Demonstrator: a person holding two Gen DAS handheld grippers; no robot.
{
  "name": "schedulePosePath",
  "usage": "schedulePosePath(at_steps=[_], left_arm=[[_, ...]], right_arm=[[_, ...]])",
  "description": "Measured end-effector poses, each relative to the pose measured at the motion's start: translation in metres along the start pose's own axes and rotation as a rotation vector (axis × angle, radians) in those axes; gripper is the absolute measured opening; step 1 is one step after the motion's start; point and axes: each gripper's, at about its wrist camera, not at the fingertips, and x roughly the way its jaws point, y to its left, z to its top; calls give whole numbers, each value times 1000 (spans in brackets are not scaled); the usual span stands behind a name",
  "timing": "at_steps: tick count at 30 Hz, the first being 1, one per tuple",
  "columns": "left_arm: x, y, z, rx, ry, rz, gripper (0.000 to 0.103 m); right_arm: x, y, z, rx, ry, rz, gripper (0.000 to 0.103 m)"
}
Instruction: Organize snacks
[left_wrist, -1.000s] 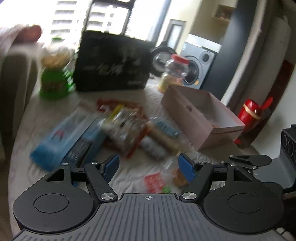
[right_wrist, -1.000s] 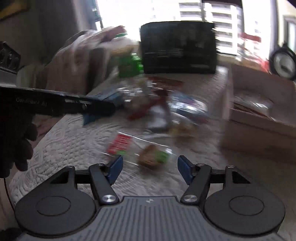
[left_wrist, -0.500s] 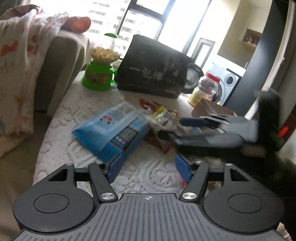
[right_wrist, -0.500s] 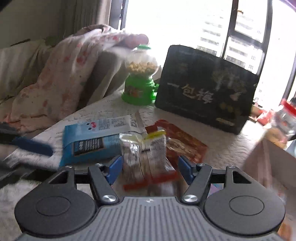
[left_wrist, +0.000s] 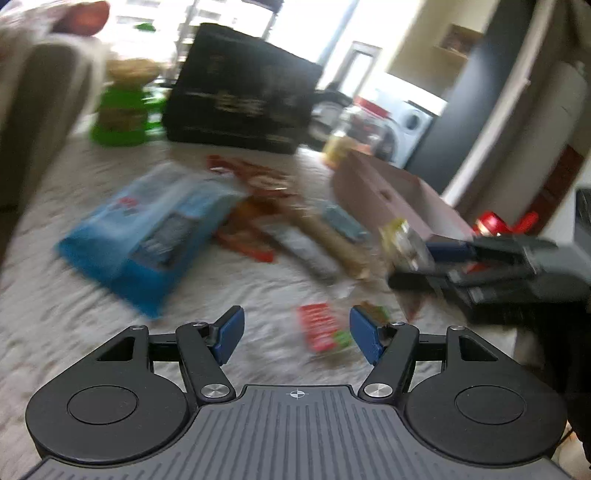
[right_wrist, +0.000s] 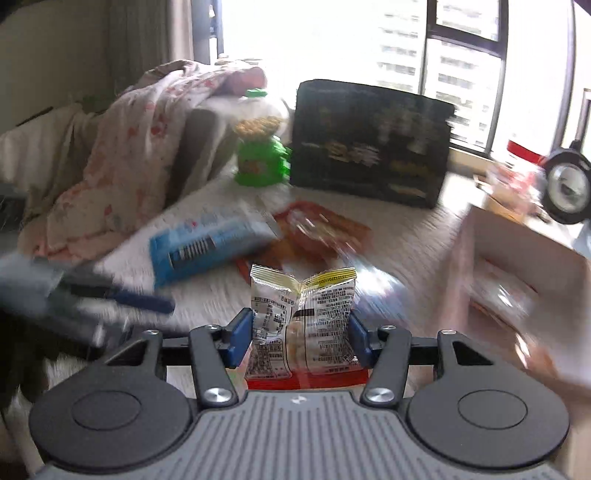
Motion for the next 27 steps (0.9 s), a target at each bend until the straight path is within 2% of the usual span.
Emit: schedulePosePath(at_steps=[2, 5, 9, 11, 13, 16, 19, 23, 27], left_arm=[[14, -9, 4, 43, 16, -35, 69], [34, -22, 6, 103, 50, -37, 68], [40, -36, 3, 170, 85, -40, 68], [36, -47, -1, 209, 115, -57, 67], [32, -62, -7, 285, 150, -68, 66], [25, -82, -16, 394, 180, -65, 64], [17, -91, -16, 446, 163, -66, 63], [32, -74, 0, 361, 125, -22, 63], [50, -35, 13, 201, 116, -6, 62]], right_arm=[[-10, -7, -19, 7, -3, -76, 55], [-19, -17, -45, 32, -15, -167, 55], [-28, -37, -70, 150, -45, -153, 55], [-32, -43, -76, 188, -67, -140, 60], [-35, -44, -81, 185, -85, -149, 65], [-37, -44, -87, 167, -96, -162, 65], [-41, -46, -92, 194, -121, -154, 65], [-40, -56, -96, 260, -125, -153, 65], [-38, -63, -99, 313, -120, -156, 65]])
